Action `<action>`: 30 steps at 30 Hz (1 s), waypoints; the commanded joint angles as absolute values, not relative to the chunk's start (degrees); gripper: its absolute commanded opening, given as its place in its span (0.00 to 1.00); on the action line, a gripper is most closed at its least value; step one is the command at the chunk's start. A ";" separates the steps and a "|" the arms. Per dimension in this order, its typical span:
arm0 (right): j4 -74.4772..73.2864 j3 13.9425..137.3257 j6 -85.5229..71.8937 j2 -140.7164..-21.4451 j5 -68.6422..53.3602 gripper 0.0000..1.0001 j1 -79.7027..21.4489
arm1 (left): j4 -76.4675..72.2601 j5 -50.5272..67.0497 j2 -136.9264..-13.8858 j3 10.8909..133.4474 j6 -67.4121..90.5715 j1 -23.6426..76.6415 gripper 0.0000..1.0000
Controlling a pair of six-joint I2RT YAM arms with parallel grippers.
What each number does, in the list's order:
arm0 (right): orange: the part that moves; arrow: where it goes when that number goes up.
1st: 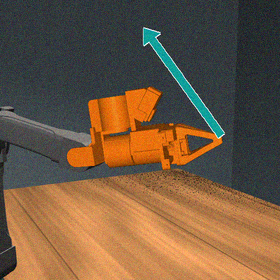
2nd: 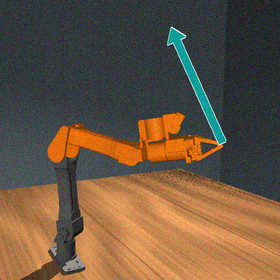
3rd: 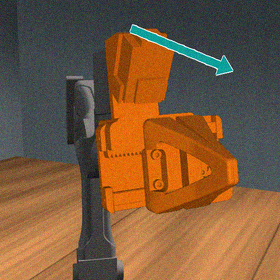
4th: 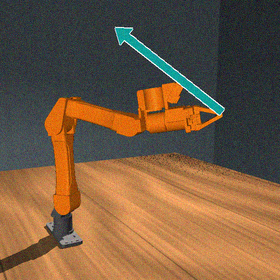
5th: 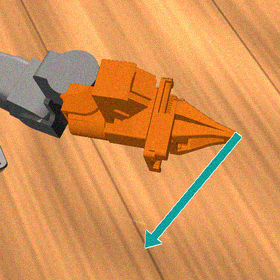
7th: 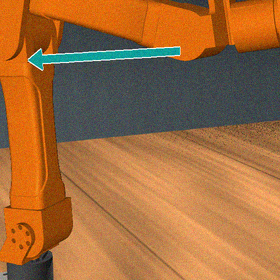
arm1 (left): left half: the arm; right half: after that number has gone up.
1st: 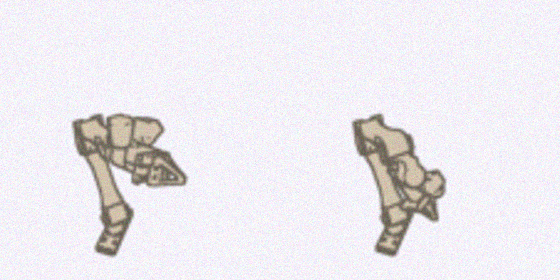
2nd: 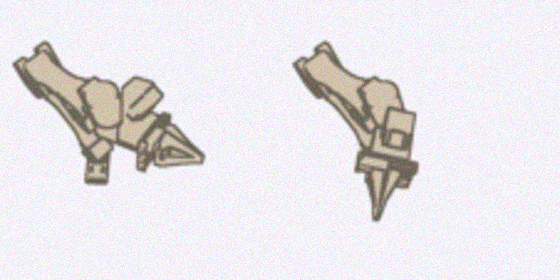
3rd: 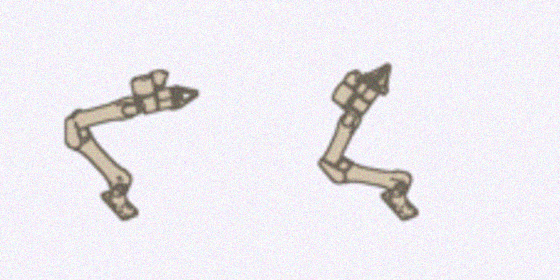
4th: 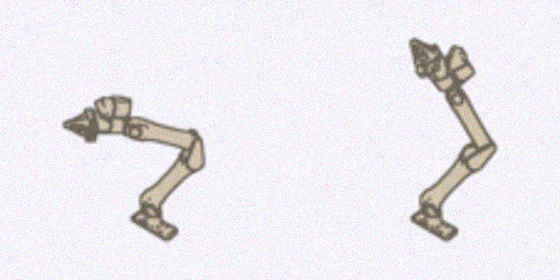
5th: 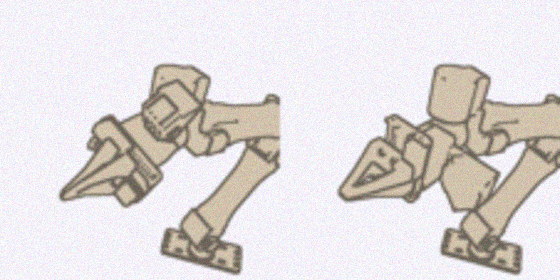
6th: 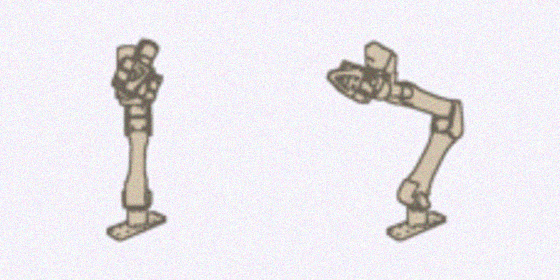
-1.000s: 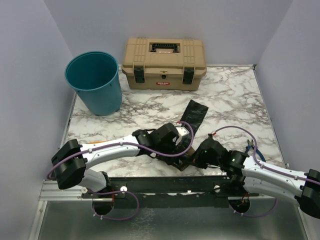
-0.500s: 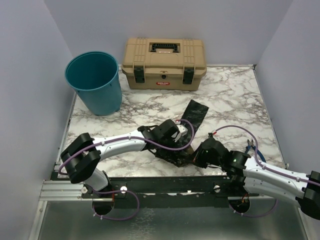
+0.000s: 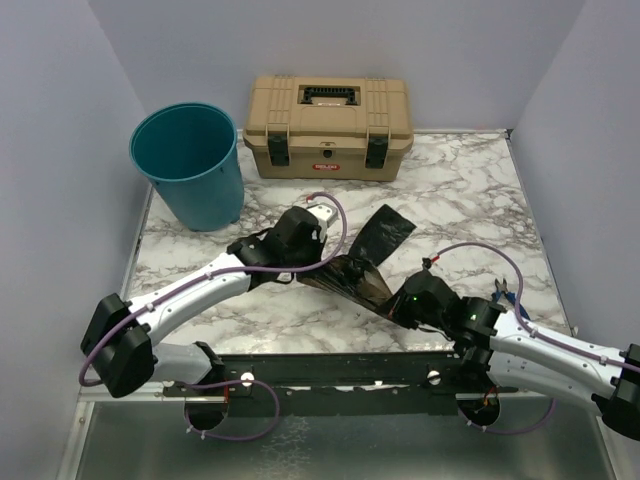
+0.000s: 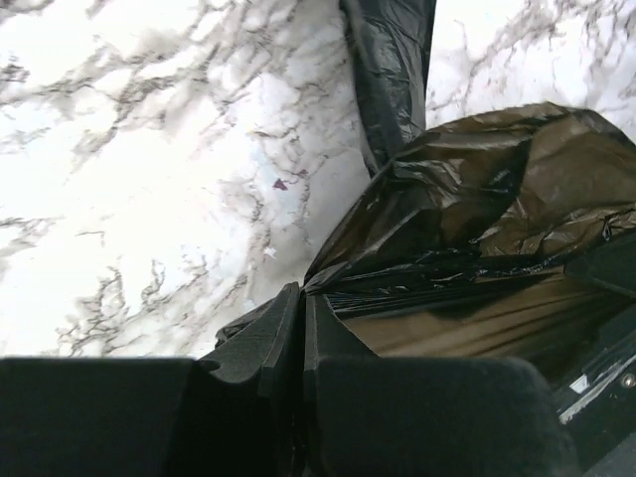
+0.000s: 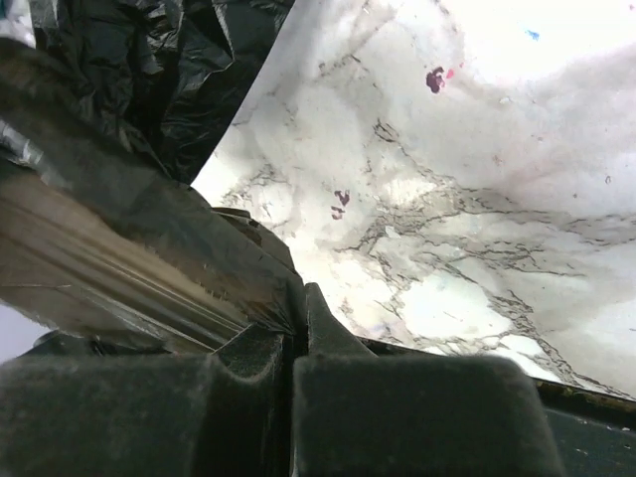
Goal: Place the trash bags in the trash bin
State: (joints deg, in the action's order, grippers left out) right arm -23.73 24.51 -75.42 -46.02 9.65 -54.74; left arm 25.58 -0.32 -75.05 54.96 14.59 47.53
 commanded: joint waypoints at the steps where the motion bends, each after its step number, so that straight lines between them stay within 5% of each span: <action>1: -28.83 25.58 -73.81 -45.91 13.56 0.01 -54.67 | 28.14 -6.77 -71.43 56.04 15.14 44.71 0.07; 9: -36.05 26.08 -76.39 -42.51 19.41 0.01 -54.67 | 31.75 -13.23 -68.44 54.38 18.22 39.31 0.01; 13: -37.86 26.40 -76.74 -40.44 21.48 0.01 -54.67 | 32.25 -8.45 -66.67 52.30 17.42 38.09 0.14; 25: -30.63 30.04 -66.81 -43.82 18.99 0.01 -54.67 | 26.53 14.80 -68.40 50.86 14.38 38.09 0.89; 30: -33.64 32.04 -66.60 -44.92 21.94 0.01 -54.66 | 21.65 26.03 -73.26 48.89 14.75 38.10 0.91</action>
